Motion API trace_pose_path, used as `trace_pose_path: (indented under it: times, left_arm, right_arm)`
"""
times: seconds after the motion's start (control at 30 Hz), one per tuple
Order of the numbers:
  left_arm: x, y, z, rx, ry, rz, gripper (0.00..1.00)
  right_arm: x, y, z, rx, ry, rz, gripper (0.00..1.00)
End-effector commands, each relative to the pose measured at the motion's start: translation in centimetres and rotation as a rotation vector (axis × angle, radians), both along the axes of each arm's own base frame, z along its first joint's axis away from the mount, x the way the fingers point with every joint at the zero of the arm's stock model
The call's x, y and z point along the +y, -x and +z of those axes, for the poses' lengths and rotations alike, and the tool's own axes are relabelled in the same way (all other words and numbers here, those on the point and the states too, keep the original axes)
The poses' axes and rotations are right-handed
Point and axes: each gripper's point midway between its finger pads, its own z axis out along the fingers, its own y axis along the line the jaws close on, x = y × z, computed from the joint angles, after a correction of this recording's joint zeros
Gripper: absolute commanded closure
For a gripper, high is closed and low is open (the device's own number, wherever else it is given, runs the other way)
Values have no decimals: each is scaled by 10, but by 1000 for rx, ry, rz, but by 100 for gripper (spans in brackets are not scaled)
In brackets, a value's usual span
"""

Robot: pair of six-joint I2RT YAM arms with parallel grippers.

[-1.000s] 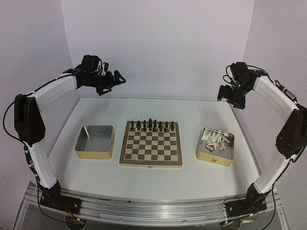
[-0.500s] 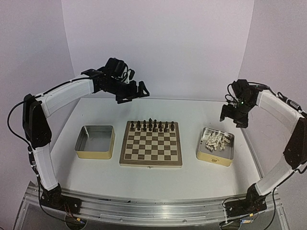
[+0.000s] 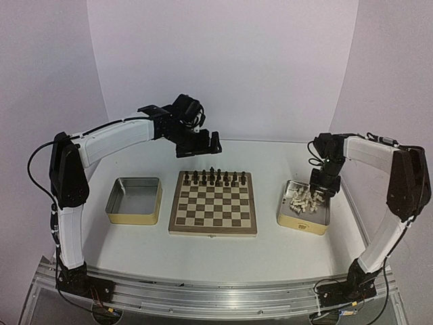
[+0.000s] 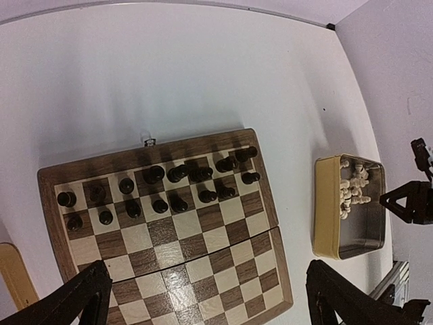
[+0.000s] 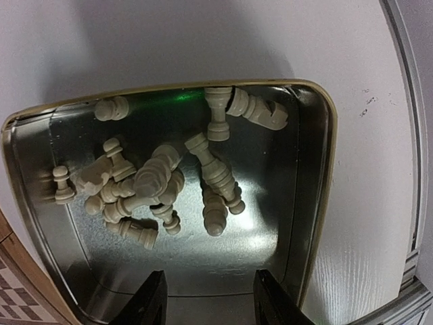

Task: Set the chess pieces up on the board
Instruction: Pick up the chess piece from the storage box.

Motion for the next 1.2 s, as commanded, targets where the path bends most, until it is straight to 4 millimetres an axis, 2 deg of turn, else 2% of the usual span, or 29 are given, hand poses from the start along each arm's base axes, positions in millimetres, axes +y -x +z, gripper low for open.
trace_pose_path:
  times: [0.0, 0.13, 0.47, 0.57, 0.73, 0.97, 1.17]
  left_arm:
    - [11, -12, 25, -75, -12, 61, 0]
    - [12, -11, 18, -58, -14, 75, 1]
    - [9, -13, 15, -53, -10, 78, 0]
    - [7, -14, 15, -49, -6, 72, 0]
    - [5, -15, 15, -48, 0, 72, 1]
    - [5, -14, 13, -44, -2, 71, 0]
    - [3, -14, 13, -41, 5, 64, 0]
  right_arm:
    - [-5, -1, -13, 36, 42, -6, 58]
    - [-8, -1, -24, 64, 65, -4, 64]
    - [-5, -7, -41, 89, 61, 22, 69]
    - [-2, -11, -43, 88, 50, 25, 73]
    - [-2, -12, -46, 93, 51, 28, 74]
    - [-2, -12, -50, 99, 55, 31, 87]
    - [-2, -9, -53, 104, 49, 30, 87]
